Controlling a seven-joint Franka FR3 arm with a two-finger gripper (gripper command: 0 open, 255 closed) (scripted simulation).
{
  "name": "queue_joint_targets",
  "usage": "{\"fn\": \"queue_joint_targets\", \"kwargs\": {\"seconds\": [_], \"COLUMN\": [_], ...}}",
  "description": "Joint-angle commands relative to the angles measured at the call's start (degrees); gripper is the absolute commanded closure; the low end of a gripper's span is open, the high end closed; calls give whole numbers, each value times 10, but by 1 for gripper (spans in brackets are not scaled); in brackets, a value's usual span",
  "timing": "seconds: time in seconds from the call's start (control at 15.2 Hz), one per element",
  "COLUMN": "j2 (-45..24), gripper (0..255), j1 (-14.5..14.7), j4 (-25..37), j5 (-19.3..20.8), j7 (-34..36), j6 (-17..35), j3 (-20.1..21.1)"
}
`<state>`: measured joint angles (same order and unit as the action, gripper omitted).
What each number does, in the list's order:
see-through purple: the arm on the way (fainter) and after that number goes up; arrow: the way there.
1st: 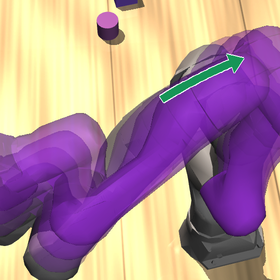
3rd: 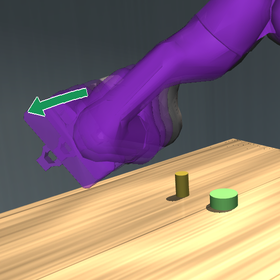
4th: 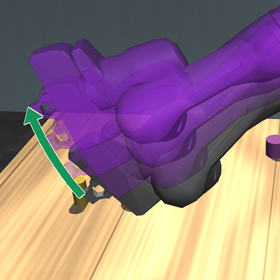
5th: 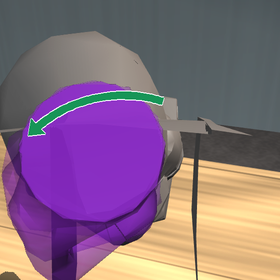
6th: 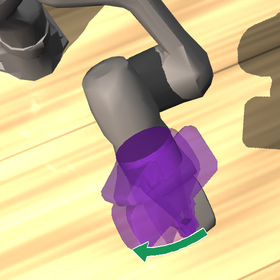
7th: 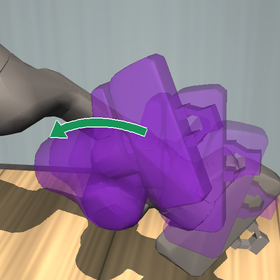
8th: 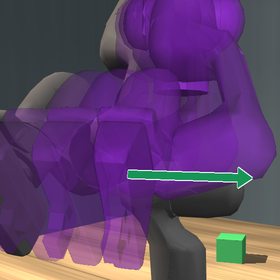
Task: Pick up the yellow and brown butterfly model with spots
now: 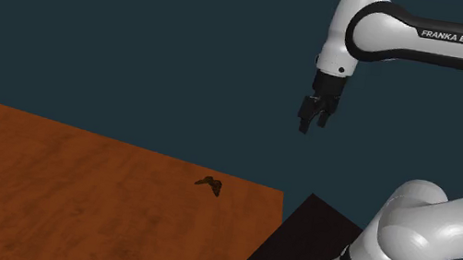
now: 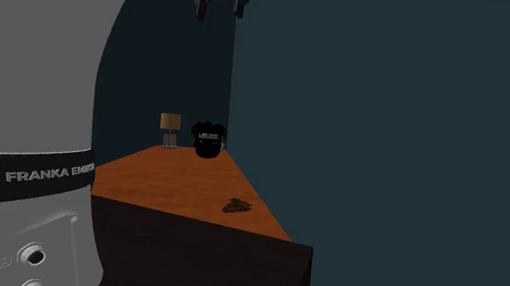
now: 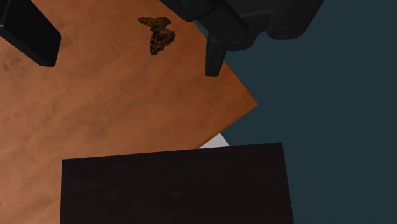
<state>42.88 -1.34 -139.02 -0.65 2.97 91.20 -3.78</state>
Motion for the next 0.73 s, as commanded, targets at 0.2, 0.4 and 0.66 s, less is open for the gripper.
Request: {"fn": "queue_joint_targets", "kwargs": {"seconds": [0.2,0.4,0.66], "j2": [-41,-90,-165], "gripper": [0,0,0], "j1": [5,11,18], "j4": [-21,-34,-41], "j5": [1,1,1], "j7": [-9,-18,-31], "j6": [61,122,201], "j3": [-1,-2,-2]}}
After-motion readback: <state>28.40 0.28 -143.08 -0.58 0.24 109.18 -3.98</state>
